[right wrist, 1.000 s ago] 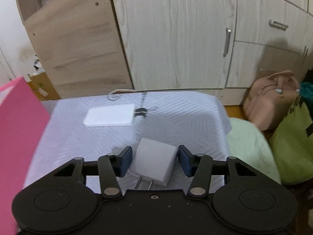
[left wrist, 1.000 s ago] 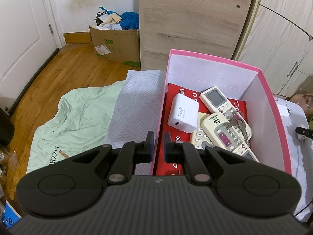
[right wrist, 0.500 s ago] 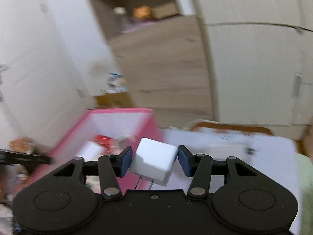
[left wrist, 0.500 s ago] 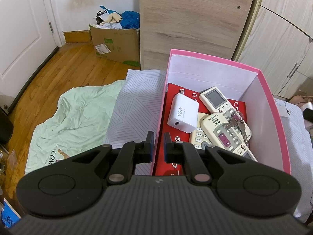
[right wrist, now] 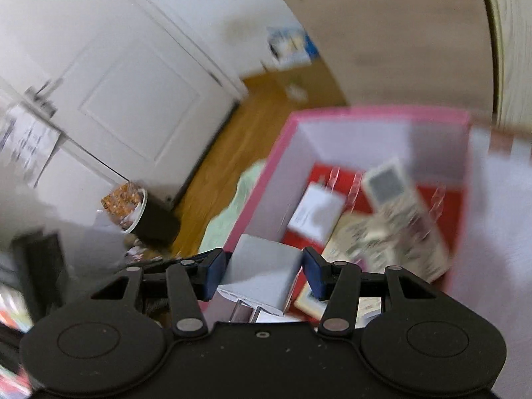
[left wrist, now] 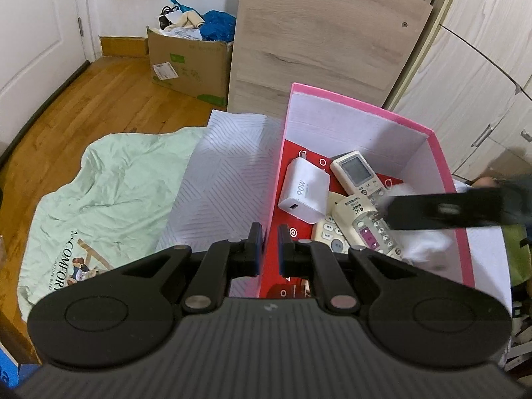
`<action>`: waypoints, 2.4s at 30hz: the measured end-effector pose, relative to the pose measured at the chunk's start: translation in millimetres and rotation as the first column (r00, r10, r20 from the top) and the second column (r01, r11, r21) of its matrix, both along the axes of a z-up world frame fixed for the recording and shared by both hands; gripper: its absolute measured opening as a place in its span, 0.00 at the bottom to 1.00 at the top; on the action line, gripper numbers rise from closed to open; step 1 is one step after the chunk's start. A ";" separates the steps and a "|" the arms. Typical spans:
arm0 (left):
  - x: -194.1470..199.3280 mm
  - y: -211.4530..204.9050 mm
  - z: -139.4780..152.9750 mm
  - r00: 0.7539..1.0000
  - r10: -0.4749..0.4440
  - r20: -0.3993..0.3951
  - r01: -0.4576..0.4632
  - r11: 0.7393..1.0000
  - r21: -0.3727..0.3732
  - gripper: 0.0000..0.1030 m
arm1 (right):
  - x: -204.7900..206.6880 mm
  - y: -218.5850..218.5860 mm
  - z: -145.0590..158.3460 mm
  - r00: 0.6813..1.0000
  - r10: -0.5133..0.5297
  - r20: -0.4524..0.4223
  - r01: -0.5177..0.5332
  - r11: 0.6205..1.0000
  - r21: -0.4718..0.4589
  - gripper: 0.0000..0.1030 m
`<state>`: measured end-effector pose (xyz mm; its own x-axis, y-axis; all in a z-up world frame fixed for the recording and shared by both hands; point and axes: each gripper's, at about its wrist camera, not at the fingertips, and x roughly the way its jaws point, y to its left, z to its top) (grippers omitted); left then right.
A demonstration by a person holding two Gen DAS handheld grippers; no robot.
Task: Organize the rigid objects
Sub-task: 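Carry the small charger into the pink box and release it, then return the right gripper to the cloth and grasp the white power bank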
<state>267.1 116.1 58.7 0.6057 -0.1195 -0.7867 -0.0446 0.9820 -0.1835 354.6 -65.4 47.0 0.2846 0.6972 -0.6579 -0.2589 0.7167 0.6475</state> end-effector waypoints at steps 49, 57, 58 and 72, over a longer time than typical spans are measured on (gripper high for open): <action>2.0 -15.2 2.5 1.000 -0.002 -0.005 0.002 0.996 0.091 0.07 | 23.2 -179.5 -2.7 0.958 -0.124 0.260 0.226 0.884 -0.410 0.66; 3.3 -16.8 1.6 1.000 -0.010 -0.003 0.011 0.994 0.109 0.07 | 45.1 -219.0 -62.0 0.933 -0.170 0.317 0.291 0.875 -0.387 0.66; 3.4 -17.1 1.6 1.000 -0.009 -0.003 0.009 0.994 0.106 0.07 | 48.5 -225.6 -69.8 0.928 -0.194 0.317 0.310 0.876 -0.371 0.67; 3.0 -17.4 0.9 1.000 -0.019 -0.003 0.019 0.995 0.103 0.07 | 55.5 -242.9 -100.0 0.938 -0.142 0.315 0.253 0.904 -0.344 0.67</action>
<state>270.1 98.7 59.6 0.6027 -0.0496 -0.7964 -0.0259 0.9963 -0.0817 410.1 -308.3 -53.0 0.5984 0.3251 -0.7323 -0.2145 0.9456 0.2445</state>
